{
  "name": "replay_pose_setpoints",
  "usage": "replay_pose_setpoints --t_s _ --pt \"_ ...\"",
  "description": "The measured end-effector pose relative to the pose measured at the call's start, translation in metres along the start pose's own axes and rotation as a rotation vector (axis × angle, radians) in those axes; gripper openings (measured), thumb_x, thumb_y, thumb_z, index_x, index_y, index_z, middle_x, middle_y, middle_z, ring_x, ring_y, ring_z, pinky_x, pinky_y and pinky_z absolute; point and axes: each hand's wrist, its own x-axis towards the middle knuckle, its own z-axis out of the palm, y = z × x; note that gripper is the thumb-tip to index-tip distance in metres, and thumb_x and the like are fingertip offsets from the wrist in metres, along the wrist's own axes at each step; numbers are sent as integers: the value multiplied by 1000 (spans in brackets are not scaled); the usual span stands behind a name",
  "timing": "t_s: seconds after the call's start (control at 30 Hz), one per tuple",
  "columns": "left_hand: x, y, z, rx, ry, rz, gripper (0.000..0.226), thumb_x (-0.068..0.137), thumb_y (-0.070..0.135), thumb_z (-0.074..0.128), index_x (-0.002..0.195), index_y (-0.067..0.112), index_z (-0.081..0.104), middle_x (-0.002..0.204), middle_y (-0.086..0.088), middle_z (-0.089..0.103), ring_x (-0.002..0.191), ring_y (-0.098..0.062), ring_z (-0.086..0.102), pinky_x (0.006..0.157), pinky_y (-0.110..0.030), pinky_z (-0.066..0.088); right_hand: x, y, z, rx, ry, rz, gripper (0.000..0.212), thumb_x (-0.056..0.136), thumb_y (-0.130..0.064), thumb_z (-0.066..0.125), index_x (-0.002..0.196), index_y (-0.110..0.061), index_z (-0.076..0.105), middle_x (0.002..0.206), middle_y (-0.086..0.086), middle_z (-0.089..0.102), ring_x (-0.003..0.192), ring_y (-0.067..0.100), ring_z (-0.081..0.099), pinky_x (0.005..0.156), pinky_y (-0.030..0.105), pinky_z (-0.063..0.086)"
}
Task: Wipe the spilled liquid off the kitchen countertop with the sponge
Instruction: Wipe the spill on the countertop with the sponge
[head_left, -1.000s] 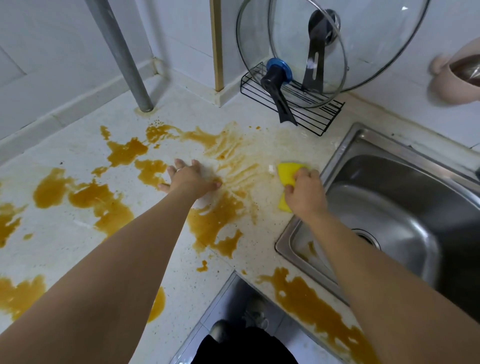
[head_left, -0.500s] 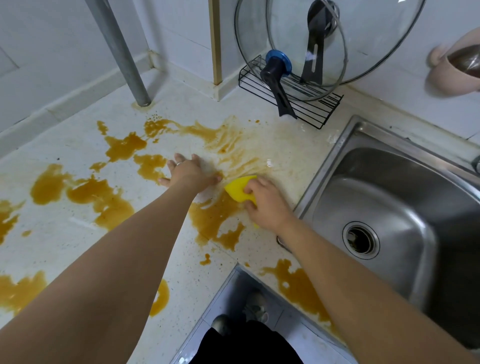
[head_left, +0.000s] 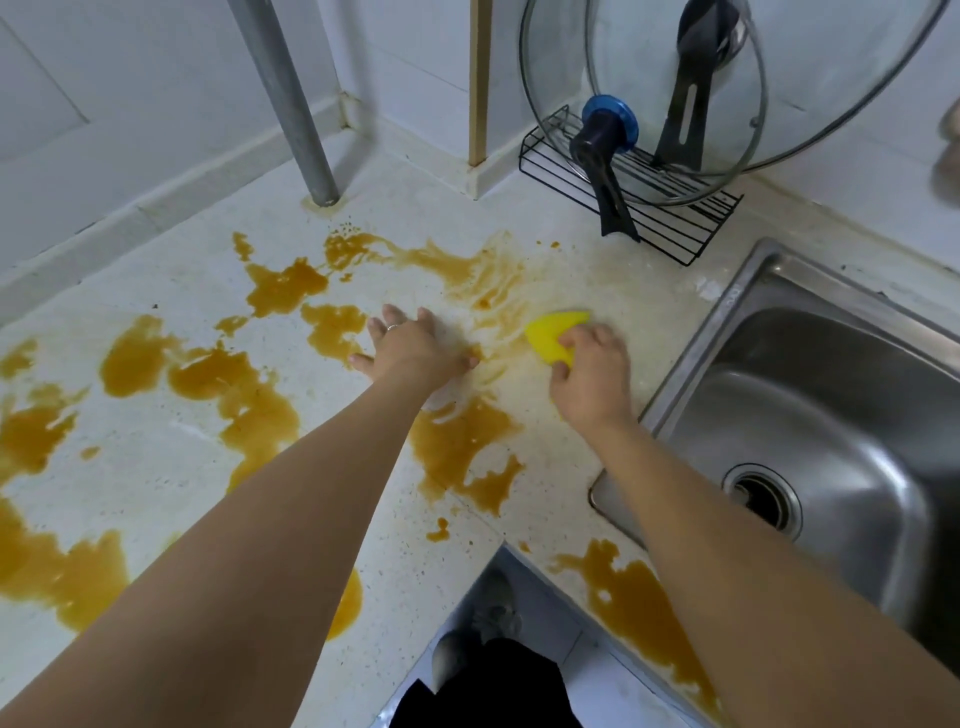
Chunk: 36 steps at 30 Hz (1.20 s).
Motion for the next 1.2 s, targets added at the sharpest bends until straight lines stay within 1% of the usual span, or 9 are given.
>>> replay_pose_setpoints --t_s 0.13,0.3,0.47,0.63,0.77,0.83,1.0,1.13,1.2 --pt "7 -1 0 -24 -10 -22 76 85 41 61 149 29 22 158 -2 1 146 -26 -3 111 -60 14 -10 -27 16 152 -188 -313 23 77 -12 62 98 -5 60 106 13 57 100 28 53 84 32 40" --pt "19 -3 -15 -40 44 -40 77 81 48 66 146 29 30 155 -4 15 145 -27 8 113 -51 20 49 -3 3 3 20 -15 29 85 -12 54 113 -7 57 119 15 54 113 31 45 93 35 36" --pt "48 7 -32 -67 63 -28 80 84 49 63 149 26 22 159 -6 0 146 -28 -6 116 -51 10 46 -28 12 136 -135 -338 21 74 -11 63 93 -3 65 99 17 60 97 33 54 82 35 41" --pt "63 5 -32 -71 29 -77 82 83 52 63 150 27 21 158 -4 3 146 -29 -3 114 -55 12 103 -2 3 12 -4 -44 32 86 -17 55 118 -8 58 120 16 52 111 34 48 92 38 39" --pt "66 5 -29 -78 44 -82 84 79 55 65 148 28 24 158 -2 3 146 -28 -2 113 -56 13 83 -32 23 147 -176 -298 25 77 -11 57 100 -6 67 106 14 59 96 32 56 84 37 47" --pt "66 4 -28 -60 44 -74 86 79 57 64 149 29 22 159 -2 -1 146 -28 -3 113 -56 14 81 -38 29 178 -156 -399 24 71 -11 53 89 -5 67 94 15 61 86 35 59 77 40 50" --pt "65 3 -29 -16 27 -61 83 82 56 60 149 28 19 159 -5 -3 145 -31 -2 111 -58 12 132 -29 26 -19 -54 -157 38 87 -17 52 125 -16 56 126 9 52 120 31 42 102 34 28" --pt "69 4 -28 -19 35 -82 78 83 53 57 148 27 22 158 -4 0 145 -31 0 112 -57 16 106 -64 42 105 -176 -385 29 74 -19 55 97 -13 71 105 10 61 104 33 50 92 36 38" --pt "70 3 -28 -2 23 -69 79 83 54 57 148 28 21 158 -5 -2 145 -31 -1 112 -57 17 103 -69 42 131 -99 -349 28 72 -20 55 95 -15 71 102 10 63 104 31 52 90 36 33"
